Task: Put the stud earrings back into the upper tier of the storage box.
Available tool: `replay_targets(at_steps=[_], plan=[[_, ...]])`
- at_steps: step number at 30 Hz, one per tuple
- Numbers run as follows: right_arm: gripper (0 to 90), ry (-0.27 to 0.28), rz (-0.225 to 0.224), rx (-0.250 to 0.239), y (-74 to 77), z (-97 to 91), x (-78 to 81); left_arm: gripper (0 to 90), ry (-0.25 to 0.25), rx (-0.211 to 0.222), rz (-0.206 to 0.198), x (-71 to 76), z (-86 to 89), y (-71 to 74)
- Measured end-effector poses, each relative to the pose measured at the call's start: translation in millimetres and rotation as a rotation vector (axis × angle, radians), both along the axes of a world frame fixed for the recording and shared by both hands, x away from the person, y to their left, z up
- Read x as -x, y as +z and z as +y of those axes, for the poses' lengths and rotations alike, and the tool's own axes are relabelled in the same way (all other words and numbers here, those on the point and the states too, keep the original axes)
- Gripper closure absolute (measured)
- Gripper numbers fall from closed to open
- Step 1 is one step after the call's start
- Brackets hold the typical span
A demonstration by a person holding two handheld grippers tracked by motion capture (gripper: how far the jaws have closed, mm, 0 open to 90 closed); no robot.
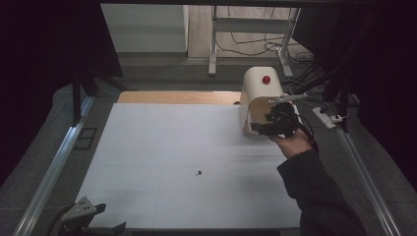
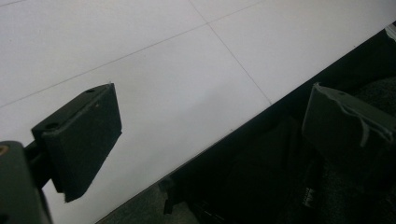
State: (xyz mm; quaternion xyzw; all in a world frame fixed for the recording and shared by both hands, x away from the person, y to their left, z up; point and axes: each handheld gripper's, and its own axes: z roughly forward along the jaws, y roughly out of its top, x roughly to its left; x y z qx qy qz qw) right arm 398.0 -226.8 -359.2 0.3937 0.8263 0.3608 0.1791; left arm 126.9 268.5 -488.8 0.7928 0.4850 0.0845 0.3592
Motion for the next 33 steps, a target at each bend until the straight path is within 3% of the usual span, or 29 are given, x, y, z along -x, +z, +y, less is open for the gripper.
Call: replay_targets(at_steps=[14, 33], plan=[[8.9, 0.082, 0.019, 0.025, -14.2, 17.6, 21.0, 5.3, 0.000, 0.000, 0.000, -0.1, 0.0, 0.0], [0.4, 0.175, 0.031, 0.023, -47.2, 43.8, 44.3, 5.3, 0.000, 0.000, 0.001, -0.1, 0.1, 0.0]])
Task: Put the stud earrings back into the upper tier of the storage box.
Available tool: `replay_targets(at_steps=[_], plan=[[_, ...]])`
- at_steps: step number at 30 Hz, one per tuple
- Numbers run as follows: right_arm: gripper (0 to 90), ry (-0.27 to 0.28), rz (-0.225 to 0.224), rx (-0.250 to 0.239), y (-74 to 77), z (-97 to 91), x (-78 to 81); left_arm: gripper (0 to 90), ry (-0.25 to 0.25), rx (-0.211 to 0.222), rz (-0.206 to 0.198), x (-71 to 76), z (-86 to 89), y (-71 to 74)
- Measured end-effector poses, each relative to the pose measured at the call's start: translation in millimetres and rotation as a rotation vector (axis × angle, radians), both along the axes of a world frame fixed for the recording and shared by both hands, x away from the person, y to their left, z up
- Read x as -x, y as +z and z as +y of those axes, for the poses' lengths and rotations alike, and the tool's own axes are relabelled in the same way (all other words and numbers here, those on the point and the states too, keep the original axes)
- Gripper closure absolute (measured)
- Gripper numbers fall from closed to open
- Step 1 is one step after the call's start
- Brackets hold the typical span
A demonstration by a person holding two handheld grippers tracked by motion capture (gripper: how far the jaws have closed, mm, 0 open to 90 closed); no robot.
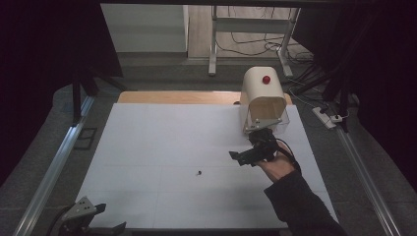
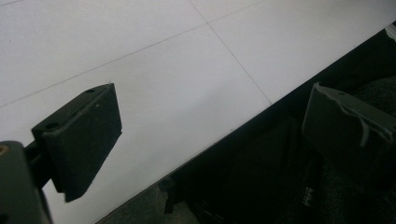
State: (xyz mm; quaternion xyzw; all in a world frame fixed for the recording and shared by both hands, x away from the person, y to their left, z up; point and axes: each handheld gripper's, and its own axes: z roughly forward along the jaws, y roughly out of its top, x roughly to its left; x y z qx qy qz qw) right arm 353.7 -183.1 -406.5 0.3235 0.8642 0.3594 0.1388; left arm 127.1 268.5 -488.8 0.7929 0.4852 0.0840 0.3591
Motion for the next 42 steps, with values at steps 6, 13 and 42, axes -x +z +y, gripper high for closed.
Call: replay_targets(at_steps=[6, 13, 42], plan=[[0.0, 0.038, 0.015, 0.002, -11.3, 9.1, 4.5, 5.3, 0.002, 0.002, 0.000, 0.2, 0.1, 0.0], [0.0, 0.056, 0.022, 0.012, -24.6, 17.0, 9.4, 5.3, 0.000, 0.001, -0.002, 0.3, 0.1, 0.1], [0.0, 0.145, 0.066, 0.054, -71.0, 57.8, 13.4, 5.2, -0.005, 0.004, 0.000, 0.6, 0.1, 0.1]])
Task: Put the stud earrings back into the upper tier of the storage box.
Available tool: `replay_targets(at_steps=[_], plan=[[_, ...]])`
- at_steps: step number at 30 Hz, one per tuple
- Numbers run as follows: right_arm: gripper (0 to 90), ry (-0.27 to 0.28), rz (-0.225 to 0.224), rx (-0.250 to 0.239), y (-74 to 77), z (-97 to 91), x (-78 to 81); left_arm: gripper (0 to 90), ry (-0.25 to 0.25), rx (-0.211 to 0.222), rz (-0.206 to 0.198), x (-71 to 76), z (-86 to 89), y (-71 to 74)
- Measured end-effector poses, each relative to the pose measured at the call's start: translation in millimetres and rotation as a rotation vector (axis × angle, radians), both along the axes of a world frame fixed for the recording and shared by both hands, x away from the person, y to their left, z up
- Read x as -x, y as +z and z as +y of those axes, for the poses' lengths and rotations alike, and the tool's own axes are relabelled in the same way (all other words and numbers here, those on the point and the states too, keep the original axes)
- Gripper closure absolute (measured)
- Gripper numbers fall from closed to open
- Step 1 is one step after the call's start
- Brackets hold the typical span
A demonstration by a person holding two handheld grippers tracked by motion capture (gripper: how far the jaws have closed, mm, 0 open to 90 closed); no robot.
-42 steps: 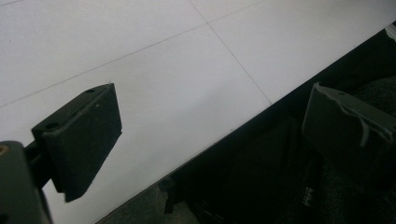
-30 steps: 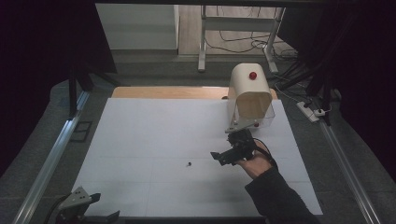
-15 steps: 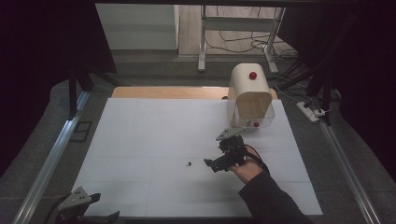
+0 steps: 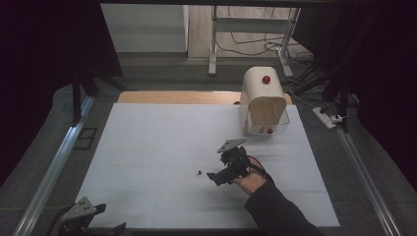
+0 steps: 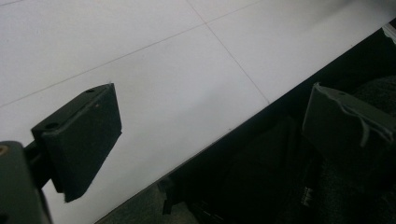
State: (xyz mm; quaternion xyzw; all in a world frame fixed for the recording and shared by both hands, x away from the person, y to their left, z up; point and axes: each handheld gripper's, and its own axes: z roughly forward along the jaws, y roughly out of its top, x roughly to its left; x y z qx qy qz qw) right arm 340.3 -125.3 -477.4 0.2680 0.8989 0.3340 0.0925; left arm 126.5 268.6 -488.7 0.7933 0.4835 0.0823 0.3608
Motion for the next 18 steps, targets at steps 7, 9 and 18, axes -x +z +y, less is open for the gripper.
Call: replay_targets(at_steps=[7, 9, 18], plan=[[0.0, 0.019, 0.014, 0.027, -10.1, 13.0, -1.1, 5.2, 0.000, 0.000, 0.002, -0.2, -0.1, -0.1], [0.0, 0.030, 0.018, 0.033, -13.3, 16.6, -1.7, 5.2, -0.001, -0.001, 0.003, -0.3, -0.1, -0.1], [0.0, 0.057, 0.029, 0.060, -25.4, 32.0, -5.0, 5.3, -0.001, -0.001, 0.005, -0.5, -0.1, -0.3]])
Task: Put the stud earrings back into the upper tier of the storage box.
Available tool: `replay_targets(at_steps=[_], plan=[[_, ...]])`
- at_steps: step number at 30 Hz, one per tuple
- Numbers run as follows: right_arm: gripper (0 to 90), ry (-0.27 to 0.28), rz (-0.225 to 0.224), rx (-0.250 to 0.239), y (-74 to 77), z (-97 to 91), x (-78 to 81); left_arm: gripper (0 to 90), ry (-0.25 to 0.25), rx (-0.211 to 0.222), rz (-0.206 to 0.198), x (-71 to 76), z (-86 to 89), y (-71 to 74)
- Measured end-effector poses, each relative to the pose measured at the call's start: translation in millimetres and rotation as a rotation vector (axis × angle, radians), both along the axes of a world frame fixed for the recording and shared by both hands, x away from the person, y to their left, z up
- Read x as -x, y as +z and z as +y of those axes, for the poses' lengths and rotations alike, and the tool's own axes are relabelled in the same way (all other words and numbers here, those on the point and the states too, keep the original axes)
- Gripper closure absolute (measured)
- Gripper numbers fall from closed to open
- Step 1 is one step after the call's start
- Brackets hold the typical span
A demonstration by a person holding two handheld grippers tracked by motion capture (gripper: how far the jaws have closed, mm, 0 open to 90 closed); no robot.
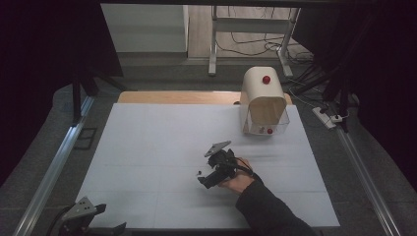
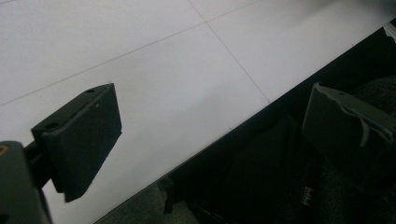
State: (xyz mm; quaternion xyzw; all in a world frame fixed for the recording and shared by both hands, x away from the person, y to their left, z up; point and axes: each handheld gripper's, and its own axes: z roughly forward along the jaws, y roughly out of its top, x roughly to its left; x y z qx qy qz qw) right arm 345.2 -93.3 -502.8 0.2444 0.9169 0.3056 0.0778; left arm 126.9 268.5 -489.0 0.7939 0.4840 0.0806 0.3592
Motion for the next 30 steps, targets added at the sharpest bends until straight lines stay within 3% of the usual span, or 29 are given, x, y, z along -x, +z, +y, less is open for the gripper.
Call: replay_targets(at_steps=[7, 11, 14, 18, 30], plan=[[0.0, 0.024, 0.009, 0.040, -11.4, 17.2, -0.9, 5.3, 0.001, 0.001, -0.001, 0.2, 0.2, 0.0], [6.9, 0.045, 0.027, 0.057, -16.9, 23.2, -3.6, 5.3, 0.001, 0.003, -0.001, 0.4, 0.5, 0.0], [15.7, 0.054, 0.031, 0.064, -19.4, 26.0, -5.4, 5.3, 0.001, 0.002, -0.002, 0.6, 0.4, 0.0], [31.5, 0.075, 0.000, 0.077, -18.5, 27.4, -6.0, 5.3, 0.001, 0.001, -0.001, 0.5, 0.4, 0.0], [69.4, 0.118, -0.009, 0.063, -16.0, 27.6, -7.0, 5.3, -0.002, -0.001, -0.001, 0.4, 0.1, 0.0]])
